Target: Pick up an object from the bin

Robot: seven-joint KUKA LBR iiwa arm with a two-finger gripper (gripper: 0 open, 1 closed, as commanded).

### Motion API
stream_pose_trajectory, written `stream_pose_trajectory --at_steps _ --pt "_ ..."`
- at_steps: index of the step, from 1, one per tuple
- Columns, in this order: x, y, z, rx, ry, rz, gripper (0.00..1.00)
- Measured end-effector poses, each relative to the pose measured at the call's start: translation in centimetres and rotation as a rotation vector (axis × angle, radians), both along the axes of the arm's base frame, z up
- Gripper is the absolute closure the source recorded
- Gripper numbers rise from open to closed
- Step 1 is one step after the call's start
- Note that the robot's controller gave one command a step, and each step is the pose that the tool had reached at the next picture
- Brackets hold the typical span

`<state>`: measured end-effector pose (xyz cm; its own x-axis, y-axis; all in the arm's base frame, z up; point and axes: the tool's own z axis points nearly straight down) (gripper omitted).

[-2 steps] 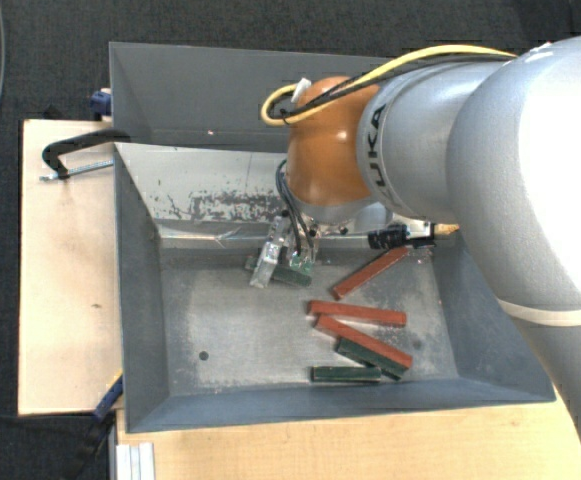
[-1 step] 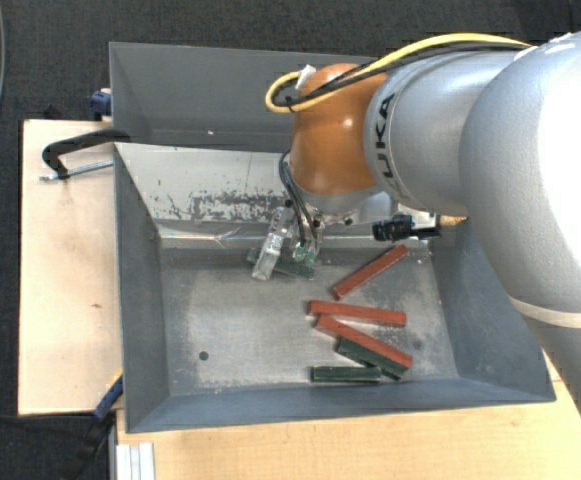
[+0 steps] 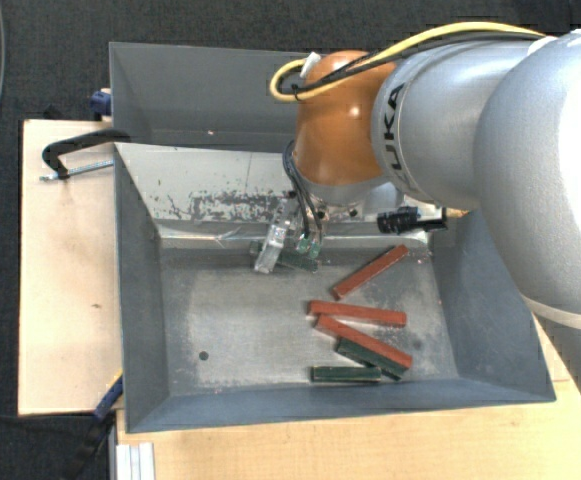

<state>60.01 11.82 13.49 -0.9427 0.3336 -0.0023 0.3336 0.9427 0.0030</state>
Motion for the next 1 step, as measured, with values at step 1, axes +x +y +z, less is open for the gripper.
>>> stream_pose_trajectory --at_steps 1 --pt "0.1 0.02 1.47 0.001 -0.004 0.0 1.0"
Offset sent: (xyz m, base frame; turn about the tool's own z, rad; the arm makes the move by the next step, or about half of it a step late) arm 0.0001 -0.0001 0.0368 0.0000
